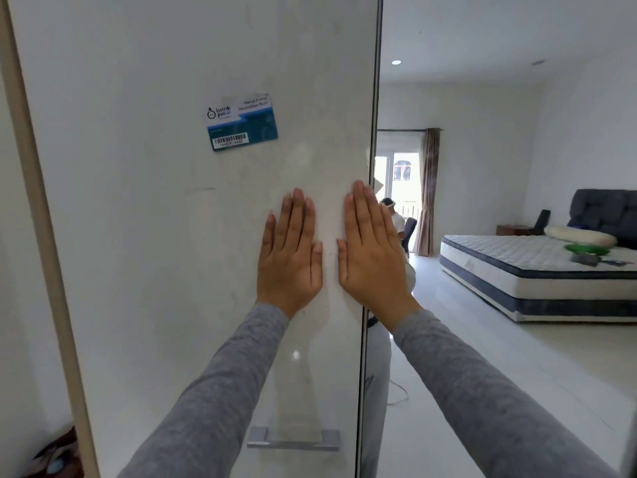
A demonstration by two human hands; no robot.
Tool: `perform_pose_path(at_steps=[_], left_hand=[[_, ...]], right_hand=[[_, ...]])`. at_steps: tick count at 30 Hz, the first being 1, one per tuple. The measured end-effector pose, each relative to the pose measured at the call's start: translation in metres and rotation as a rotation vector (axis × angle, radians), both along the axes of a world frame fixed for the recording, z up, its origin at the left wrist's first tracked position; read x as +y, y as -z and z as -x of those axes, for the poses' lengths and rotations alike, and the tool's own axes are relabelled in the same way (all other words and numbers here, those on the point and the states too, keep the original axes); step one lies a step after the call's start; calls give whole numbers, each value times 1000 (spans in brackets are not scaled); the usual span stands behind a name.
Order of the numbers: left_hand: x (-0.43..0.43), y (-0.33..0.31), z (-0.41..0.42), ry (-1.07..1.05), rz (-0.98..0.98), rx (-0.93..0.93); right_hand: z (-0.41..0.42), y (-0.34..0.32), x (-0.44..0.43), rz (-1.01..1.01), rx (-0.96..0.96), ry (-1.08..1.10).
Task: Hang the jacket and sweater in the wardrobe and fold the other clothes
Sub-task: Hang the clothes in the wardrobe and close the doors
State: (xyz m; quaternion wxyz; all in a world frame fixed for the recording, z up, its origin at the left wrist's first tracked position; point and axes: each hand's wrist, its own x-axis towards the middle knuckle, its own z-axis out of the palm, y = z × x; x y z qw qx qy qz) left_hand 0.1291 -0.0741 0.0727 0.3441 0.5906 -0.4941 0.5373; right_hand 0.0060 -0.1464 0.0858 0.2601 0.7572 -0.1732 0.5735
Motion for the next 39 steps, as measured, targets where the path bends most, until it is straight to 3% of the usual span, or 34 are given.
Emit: perform_pose_path(at_steps=[18,25,31,39], left_hand=[[37,-12,15,-143,-368,101],[72,-39,32,-155,-636,204],[119,-20,44,-185,-779,294],[176,8,72,-92,-760,447]], right_hand=[[21,-12,33,-291,153,-10],[43,-16,52,-349,283,9],[67,-6,85,-746,517,-32],[102,27,123,-1006,531,-165]])
